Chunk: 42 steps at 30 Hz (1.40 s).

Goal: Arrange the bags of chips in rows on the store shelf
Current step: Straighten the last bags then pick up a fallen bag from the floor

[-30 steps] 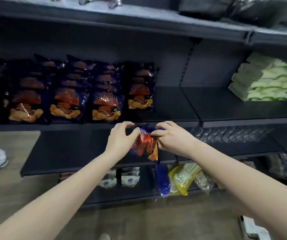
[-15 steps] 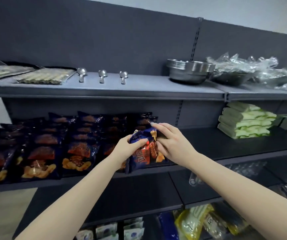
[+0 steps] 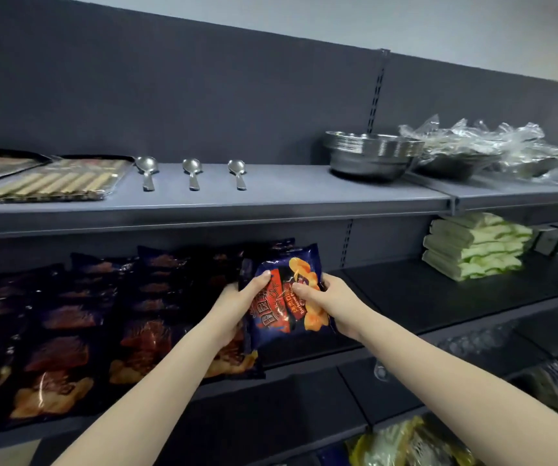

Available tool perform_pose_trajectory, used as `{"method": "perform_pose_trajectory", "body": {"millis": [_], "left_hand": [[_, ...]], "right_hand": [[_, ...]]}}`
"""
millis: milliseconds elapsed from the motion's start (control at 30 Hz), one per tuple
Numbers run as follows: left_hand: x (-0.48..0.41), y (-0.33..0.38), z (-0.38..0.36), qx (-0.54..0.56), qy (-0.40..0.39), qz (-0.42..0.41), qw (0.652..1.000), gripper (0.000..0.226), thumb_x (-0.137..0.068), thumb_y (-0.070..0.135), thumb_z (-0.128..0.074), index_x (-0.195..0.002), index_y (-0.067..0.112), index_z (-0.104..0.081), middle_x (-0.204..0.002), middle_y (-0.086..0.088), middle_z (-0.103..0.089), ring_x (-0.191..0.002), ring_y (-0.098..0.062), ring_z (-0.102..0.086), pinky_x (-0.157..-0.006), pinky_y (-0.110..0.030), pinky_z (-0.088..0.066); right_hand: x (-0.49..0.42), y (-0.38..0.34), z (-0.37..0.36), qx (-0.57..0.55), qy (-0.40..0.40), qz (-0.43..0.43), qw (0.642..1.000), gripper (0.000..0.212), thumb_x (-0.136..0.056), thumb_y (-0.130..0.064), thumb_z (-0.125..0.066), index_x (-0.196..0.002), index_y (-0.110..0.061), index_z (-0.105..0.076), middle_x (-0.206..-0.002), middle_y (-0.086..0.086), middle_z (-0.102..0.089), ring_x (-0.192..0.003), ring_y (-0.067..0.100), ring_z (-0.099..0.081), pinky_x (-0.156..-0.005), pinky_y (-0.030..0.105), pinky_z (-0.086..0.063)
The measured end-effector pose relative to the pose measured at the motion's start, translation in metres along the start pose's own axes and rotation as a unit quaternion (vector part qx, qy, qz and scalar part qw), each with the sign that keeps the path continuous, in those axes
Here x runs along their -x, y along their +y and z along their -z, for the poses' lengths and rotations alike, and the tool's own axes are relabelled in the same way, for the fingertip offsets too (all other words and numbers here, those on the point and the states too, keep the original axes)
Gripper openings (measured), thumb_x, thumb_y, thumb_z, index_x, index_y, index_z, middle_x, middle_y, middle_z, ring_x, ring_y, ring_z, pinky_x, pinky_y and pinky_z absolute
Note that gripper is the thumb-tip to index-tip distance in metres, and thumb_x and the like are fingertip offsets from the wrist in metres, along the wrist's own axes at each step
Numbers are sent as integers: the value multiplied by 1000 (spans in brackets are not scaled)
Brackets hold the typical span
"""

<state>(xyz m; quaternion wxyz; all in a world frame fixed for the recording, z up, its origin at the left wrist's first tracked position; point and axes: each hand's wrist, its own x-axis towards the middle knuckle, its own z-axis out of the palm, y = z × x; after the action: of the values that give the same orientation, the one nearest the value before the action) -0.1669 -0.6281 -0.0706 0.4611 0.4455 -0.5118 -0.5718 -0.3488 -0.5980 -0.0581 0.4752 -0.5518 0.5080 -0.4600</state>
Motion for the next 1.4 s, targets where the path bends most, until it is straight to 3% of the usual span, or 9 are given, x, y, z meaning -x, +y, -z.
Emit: {"method": "perform_pose_trajectory", "body": {"millis": [233,567,667,733,867,1000,1200,1300,1400], "left_hand": [[-25,-12,13,-22,-64,61,996,35,-75,47,-69,-89,15,-66,-83,-2,-72,-70,-11,-69,-60,-21,-51],[-66,-6,16,-179,-94,-16,979,47,-66,58,-71,-99,25,-64,-101,-1,-69,-96,-19,-65,-84,-31,-51],[-83,23,15,-324,-162,-42,931,63,-59,68,-72,-106,27,-63,-102,5,-67,-97,-11,-63,-86,-24,-50],[-87,42,7,-394,-225,-59,889,23,-74,45,-73,-90,30,-64,-85,16,-66,-76,6,-61,-69,-7,-46],[-96,60,-27,-538,-263,-142,788,26,-76,40,-74,-80,19,-58,-69,20,-56,-66,3,-51,-66,-19,-47],[-111,56,-54,-668,-236,-217,672,46,-76,50,-70,-90,7,-63,-75,1,-59,-65,-11,-51,-53,-14,-36],[-100,10,-47,-644,-116,-287,700,59,-81,47,-64,-134,27,-45,-137,5,-49,-119,-14,-49,-90,-27,-43],[-76,-37,-43,-716,-47,-262,645,67,-86,52,-53,-144,27,-29,-155,0,-18,-142,-25,-15,-116,-44,-10],[-56,-92,-41,-729,30,-254,635,75,-76,49,-63,-140,17,-40,-151,-14,-30,-138,-40,-25,-113,-57,-8]], "right_hand": [[-11,29,-16,-78,41,0,996,36,-81,-19,-72,-110,-6,-55,-96,16,-62,-84,30,-61,-78,43,-50],[-32,41,3,-118,-48,-36,991,33,-83,-28,-64,-92,2,-52,-61,14,-63,-64,32,-61,-75,40,-55],[-46,38,23,-157,-37,-32,986,58,-74,-44,-73,-117,-10,-54,-107,11,-68,-100,32,-63,-87,50,-51],[-56,34,41,-115,-36,-13,993,68,-61,-50,-79,-121,-29,-55,-122,2,-63,-110,22,-61,-82,43,-53],[-57,25,52,181,-137,-7,974,49,-71,-45,-75,-115,-37,-55,-113,-14,-63,-96,-8,-59,-83,16,-48],[-69,55,46,229,-108,15,967,22,-74,-22,-78,-89,-30,-65,-88,-17,-68,-78,-13,-61,-69,5,-45],[-85,111,60,165,-71,-57,982,14,-75,-20,-77,-87,-22,-70,-88,0,-73,-80,7,-66,-73,17,-51],[-94,129,56,162,-81,-61,982,41,-72,-31,-79,-108,-27,-61,-101,-9,-68,-95,4,-63,-80,19,-49],[-97,140,47,170,-65,-56,982,60,-72,-38,-77,-122,-26,-46,-110,-12,-59,-101,6,-58,-85,27,-49]]}}
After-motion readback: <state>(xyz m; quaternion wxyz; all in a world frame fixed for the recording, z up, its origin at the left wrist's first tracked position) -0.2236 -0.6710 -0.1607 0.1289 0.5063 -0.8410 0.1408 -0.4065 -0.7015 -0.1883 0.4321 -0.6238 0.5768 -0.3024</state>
